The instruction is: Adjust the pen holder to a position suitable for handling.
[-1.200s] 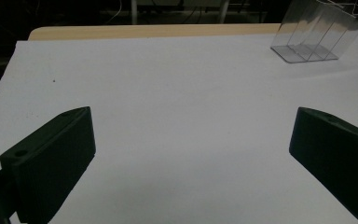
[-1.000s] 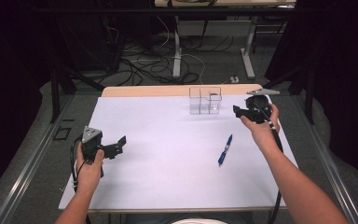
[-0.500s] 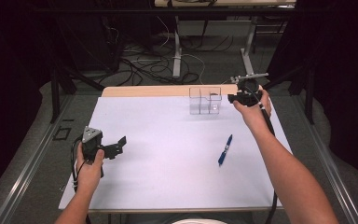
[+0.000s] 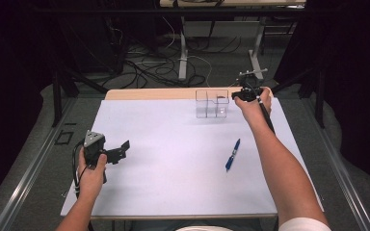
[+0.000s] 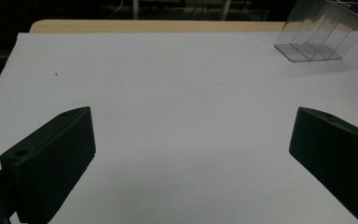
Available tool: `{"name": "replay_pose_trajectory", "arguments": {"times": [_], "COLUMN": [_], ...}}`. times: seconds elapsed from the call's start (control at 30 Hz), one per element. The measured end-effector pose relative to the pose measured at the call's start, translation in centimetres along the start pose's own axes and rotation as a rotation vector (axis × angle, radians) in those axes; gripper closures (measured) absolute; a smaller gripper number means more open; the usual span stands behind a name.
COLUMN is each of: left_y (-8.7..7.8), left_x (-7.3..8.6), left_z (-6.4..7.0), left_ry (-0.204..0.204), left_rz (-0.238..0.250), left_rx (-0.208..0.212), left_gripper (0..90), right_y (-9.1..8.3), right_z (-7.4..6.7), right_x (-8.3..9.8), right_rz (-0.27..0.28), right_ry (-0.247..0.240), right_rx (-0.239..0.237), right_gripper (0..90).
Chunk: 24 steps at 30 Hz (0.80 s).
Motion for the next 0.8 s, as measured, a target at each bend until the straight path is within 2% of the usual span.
{"name": "replay_pose_trajectory", "arguments": {"times": [0.2, 0.27, 0.43, 0.6, 0.67, 0.8], "left_y": [0.0, -0.1, -0.2, -0.4, -0.3, -0.3], "left_x": [0.2, 0.4, 0.5, 0.4, 0.4, 0.4], "left_z": [-0.5, -0.6, -0.8, -0.7, -0.7, -0.5], "left_ry": [-0.010, -0.013, -0.016, -0.017, -0.017, -0.014], "left_rz": [-0.004, -0.012, -0.010, -0.007, -0.004, -0.010], "left_rx": [-0.007, -0.015, -0.025, -0.036, -0.036, -0.028], "left_gripper": [0.2, 0.2, 0.2, 0.2, 0.2, 0.2], "right_y": [1.9, 2.6, 3.5, 4.4, 4.5, 5.0], "right_z": [-0.4, -0.4, -0.8, -1.3, -1.6, -1.9], "right_x": [0.3, 0.4, 0.5, 0.5, 0.7, 1.0], "right_rz": [-0.046, -0.044, -0.048, -0.034, -0.045, -0.044], "right_ry": [0.046, 0.033, 0.047, 0.033, 0.047, 0.034], "right_rx": [-0.010, -0.004, -0.020, -0.026, -0.033, -0.027], "right_gripper": [68.8, 68.8, 70.1, 72.6, 73.2, 74.8]}}
Point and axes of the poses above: each handheld gripper's, and its own axes: y roughly forward along the jaws, x roughly out of its underside, z roughly to its right, the point moved 9 cm from there along y, roughly forward along the jaws, and after that the axes turned 14 degrees about x, right-handed, at the moved point
